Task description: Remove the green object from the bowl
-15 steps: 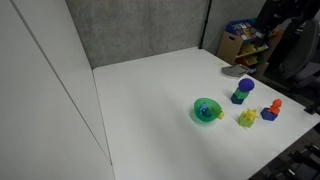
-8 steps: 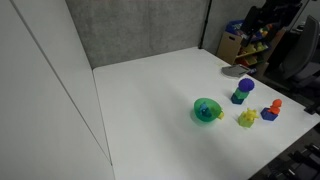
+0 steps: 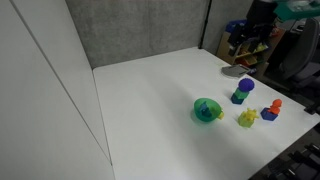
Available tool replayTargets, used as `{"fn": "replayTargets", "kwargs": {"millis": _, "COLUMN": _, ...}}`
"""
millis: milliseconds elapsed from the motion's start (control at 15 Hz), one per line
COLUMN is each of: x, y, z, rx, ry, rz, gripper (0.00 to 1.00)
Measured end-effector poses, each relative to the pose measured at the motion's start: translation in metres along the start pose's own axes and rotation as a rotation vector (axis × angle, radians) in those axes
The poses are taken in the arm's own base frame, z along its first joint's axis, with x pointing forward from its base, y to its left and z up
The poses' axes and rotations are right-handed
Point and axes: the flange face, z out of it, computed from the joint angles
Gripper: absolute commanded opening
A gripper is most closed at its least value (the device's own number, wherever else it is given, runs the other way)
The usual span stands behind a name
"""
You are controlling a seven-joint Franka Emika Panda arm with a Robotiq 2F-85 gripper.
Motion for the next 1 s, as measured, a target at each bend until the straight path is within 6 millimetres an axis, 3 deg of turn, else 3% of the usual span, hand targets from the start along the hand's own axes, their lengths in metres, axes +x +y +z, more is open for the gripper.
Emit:
{"fn": "replayTargets", "kwargs": {"millis": 467, "x": 0.029, "y": 0.013, "z": 0.071, "rx": 0.027, "ry": -0.087, "rz": -0.030, "gripper": 1.00}}
{"fn": "replayTargets", "kwargs": {"millis": 1000, "x": 0.051, "y": 0.009, "z": 0.177, "rx": 0.027, "ry": -0.127, "rz": -0.023, "gripper": 1.00}}
